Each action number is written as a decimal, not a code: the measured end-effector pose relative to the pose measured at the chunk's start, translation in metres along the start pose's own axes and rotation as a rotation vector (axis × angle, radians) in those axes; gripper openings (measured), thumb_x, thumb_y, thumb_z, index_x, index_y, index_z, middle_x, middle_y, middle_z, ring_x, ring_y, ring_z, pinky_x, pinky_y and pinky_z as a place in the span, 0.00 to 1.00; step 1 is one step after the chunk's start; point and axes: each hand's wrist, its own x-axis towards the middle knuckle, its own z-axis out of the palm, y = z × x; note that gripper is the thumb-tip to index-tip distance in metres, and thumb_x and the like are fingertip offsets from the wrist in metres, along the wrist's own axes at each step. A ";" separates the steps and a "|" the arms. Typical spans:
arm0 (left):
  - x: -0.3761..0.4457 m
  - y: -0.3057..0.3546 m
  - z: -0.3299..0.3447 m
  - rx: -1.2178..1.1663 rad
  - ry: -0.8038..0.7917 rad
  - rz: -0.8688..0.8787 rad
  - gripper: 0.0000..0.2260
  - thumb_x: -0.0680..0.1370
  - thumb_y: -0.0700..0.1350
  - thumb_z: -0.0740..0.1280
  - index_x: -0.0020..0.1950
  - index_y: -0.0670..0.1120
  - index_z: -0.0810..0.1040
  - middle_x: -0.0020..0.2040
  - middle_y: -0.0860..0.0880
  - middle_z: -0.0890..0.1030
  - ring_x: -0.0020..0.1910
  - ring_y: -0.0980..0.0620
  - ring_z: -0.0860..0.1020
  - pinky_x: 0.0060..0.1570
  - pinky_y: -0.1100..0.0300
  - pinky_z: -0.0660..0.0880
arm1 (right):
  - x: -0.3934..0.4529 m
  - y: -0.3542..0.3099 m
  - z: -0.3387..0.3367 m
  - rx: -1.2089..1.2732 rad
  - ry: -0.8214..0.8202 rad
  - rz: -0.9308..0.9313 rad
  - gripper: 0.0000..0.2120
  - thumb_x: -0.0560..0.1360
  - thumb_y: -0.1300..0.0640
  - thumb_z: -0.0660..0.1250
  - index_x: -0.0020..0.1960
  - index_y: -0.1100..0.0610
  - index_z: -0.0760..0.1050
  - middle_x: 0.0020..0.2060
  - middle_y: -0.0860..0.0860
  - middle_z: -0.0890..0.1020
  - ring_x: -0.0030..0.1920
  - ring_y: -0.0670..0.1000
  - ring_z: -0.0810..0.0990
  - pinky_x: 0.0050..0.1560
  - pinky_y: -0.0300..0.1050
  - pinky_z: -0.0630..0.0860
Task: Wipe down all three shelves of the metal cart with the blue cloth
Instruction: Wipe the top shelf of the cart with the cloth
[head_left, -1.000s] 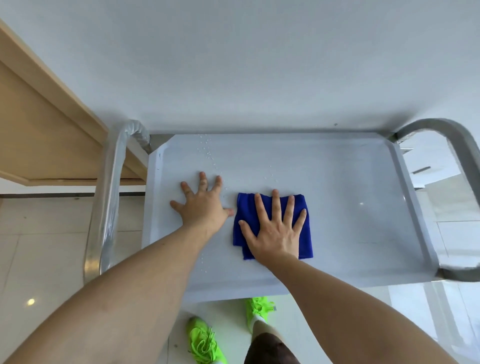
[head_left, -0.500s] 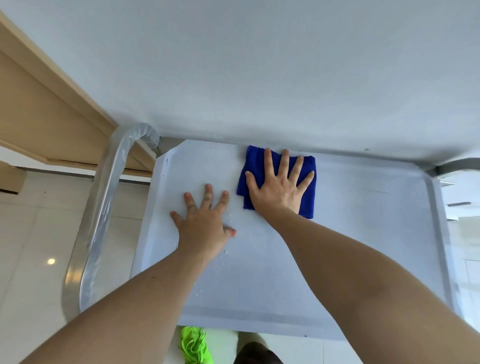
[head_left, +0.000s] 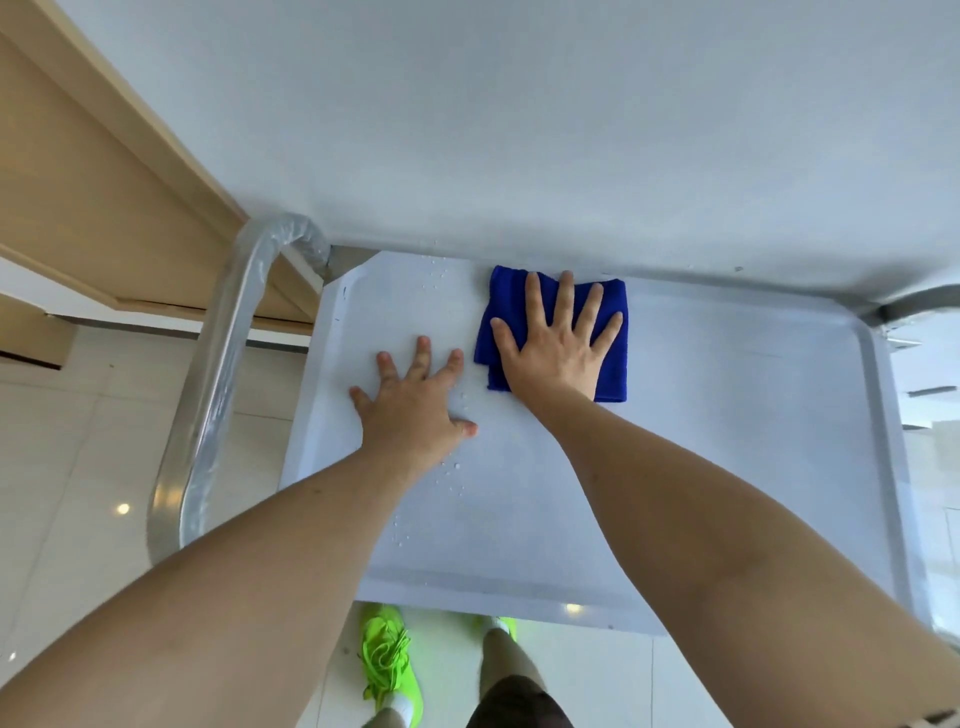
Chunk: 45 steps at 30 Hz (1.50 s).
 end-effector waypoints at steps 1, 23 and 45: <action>0.000 0.001 -0.002 -0.003 -0.011 -0.006 0.42 0.70 0.68 0.66 0.75 0.67 0.43 0.80 0.56 0.41 0.77 0.35 0.43 0.66 0.26 0.54 | -0.011 0.001 0.003 0.007 -0.003 -0.003 0.36 0.77 0.28 0.38 0.81 0.42 0.41 0.82 0.51 0.44 0.79 0.63 0.37 0.73 0.69 0.33; -0.007 -0.010 -0.043 -0.185 -0.315 0.069 0.36 0.75 0.54 0.67 0.78 0.62 0.50 0.79 0.55 0.35 0.75 0.34 0.35 0.73 0.36 0.45 | -0.299 -0.095 0.062 0.092 -0.143 0.005 0.33 0.80 0.30 0.37 0.81 0.44 0.40 0.81 0.52 0.41 0.78 0.61 0.30 0.74 0.70 0.32; -0.051 -0.112 0.013 -0.552 0.365 -0.142 0.20 0.82 0.45 0.56 0.74 0.50 0.68 0.77 0.53 0.63 0.75 0.50 0.61 0.71 0.55 0.59 | -0.200 -0.132 0.061 -0.058 -0.092 -0.070 0.43 0.73 0.21 0.39 0.81 0.42 0.49 0.81 0.56 0.49 0.78 0.68 0.40 0.72 0.75 0.35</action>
